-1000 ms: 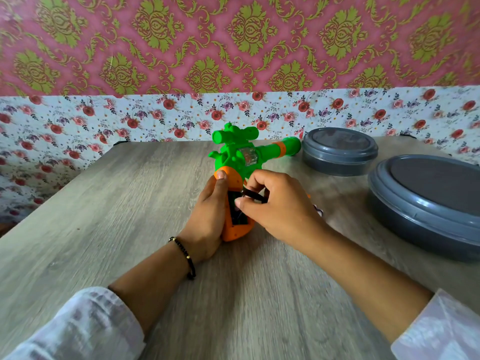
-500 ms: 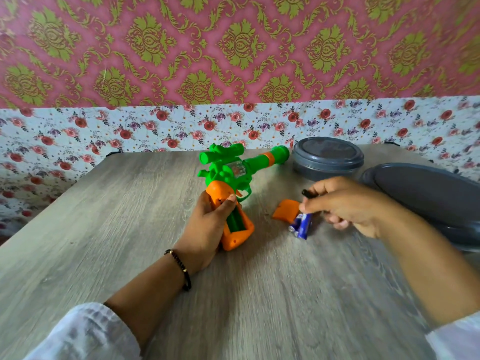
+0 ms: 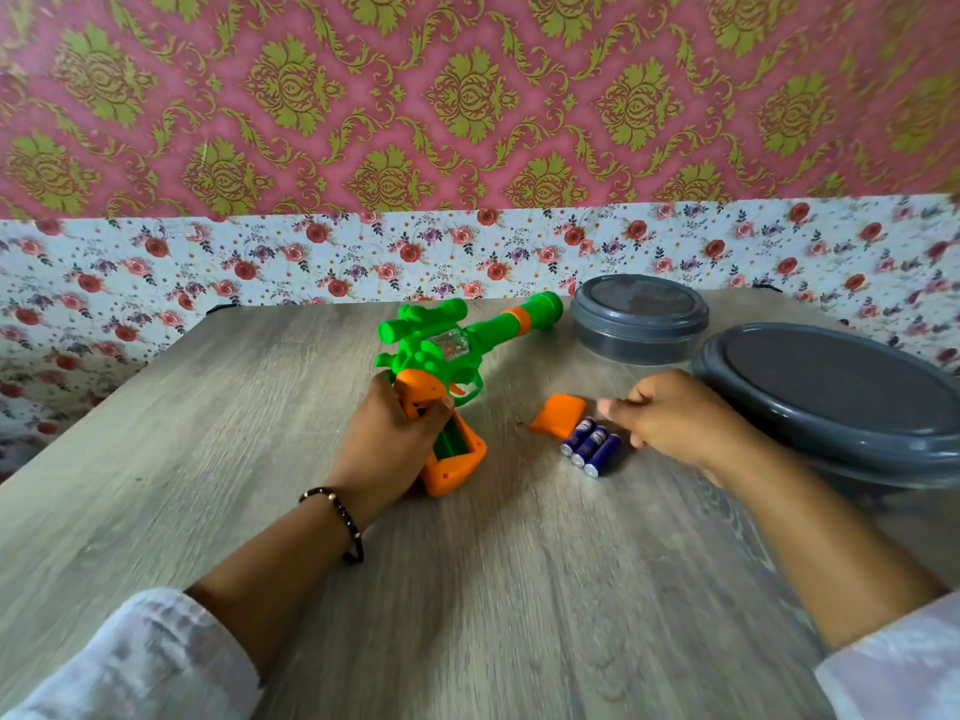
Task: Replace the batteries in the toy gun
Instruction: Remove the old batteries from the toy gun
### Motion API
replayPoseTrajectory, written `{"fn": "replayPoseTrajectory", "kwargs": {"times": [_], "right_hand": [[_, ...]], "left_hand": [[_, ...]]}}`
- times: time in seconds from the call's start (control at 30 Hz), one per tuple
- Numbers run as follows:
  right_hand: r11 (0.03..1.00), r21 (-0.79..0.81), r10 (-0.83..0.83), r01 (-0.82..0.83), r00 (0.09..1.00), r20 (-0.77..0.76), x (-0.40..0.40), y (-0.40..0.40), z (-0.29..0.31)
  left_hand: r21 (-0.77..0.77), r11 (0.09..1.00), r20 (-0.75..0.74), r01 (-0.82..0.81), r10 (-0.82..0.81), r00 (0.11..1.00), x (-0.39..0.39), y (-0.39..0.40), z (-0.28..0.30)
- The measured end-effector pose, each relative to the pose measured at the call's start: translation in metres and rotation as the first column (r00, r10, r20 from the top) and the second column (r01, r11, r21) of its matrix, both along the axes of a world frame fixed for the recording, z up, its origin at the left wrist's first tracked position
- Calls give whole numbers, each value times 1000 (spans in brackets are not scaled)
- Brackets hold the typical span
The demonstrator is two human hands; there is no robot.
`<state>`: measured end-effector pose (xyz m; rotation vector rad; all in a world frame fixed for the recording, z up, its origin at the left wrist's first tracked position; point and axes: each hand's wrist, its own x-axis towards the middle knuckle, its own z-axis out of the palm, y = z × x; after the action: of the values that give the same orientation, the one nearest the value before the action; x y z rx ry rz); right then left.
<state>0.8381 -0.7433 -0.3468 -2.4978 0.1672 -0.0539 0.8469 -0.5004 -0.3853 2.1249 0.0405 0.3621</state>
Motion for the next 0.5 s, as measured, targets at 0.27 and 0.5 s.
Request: {"fn": "replayPoseTrajectory", "kwargs": {"times": [0.27,0.5], "right_hand": [[785,-241,619,-571,738,268,-32,60,-8],[684,-221,727,-696,676,121,-43,74,-14]], "left_hand": [[105,994,-43,-17,22,999,6,8,2],[211,977,-68,-20,35,997,5,10,7]]}}
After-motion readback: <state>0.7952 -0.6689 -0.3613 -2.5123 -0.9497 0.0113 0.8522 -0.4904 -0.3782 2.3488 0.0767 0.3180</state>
